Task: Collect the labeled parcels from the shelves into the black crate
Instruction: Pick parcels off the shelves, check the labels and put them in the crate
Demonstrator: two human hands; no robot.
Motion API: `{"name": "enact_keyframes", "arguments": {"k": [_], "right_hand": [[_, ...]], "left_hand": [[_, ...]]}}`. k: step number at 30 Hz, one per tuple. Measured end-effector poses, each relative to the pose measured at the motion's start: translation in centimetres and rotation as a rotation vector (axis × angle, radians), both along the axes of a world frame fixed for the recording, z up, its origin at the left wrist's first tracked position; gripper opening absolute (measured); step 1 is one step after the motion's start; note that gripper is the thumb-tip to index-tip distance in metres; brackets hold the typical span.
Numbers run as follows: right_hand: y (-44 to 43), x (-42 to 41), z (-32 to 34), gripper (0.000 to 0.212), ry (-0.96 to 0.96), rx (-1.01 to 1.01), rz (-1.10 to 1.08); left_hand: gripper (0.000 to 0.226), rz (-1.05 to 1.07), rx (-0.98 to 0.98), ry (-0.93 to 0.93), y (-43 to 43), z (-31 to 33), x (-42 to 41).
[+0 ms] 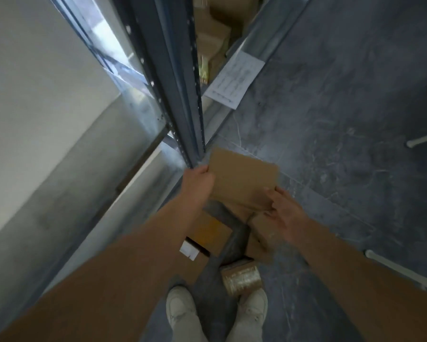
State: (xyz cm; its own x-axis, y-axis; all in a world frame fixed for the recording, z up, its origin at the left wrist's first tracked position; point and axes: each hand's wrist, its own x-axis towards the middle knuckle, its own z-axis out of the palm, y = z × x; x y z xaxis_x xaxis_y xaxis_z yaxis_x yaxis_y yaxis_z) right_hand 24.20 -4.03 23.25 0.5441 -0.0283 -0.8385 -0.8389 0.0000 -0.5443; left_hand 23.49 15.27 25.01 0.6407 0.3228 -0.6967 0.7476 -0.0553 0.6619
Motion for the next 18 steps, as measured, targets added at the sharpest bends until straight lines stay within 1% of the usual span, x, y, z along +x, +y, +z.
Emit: {"name": "enact_keyframes", "arguments": {"k": [3,4,6,8,10,12,14,16,18], "right_hand": [[-1.0,3.0,9.6,0.031,-0.13,-0.046,-0.005],[-1.4,3.6,13.1,0.026,-0.162,-0.06,-0.001],[-2.5,4.3,20.4,0.016,-0.221,-0.071,-0.012],[-3.9,4.2,27.1,0.02,-0.289,-0.062,-0.005],[-5.0,2.8,33.2,0.026,-0.337,-0.052,-0.011],[-5.4,1.0,37.4,0.034,-0.372,-0.045,-0.031],[-5.4,-0.6,41.3,0.041,-0.411,0.005,-0.045],[-5.4,-1.7,45.0,0.044,-0.442,0.054,-0.03],[-5.6,-1.9,48.5,0.045,-0.489,0.078,0.048]], "left_hand": [[0.026,-0.04,0.055,-0.189,-1.0,10.9,3.5],[0.029,-0.053,0.058,-0.231,-1.0,14.2,4.2],[0.032,-0.098,0.128,-0.305,-0.9,21.2,4.7],[0.029,-0.117,0.191,-0.372,-0.5,27.7,4.1],[0.026,-0.118,0.202,-0.41,-0.5,33.9,2.2],[0.019,-0.134,0.228,-0.465,-0.8,38.4,-0.2],[0.013,-0.124,0.253,-0.525,-1.1,42.5,-2.9],[0.016,-0.066,0.253,-0.58,-1.6,46.0,-5.3],[0.022,0.017,0.267,-0.63,-2.0,48.7,-7.2]]}}
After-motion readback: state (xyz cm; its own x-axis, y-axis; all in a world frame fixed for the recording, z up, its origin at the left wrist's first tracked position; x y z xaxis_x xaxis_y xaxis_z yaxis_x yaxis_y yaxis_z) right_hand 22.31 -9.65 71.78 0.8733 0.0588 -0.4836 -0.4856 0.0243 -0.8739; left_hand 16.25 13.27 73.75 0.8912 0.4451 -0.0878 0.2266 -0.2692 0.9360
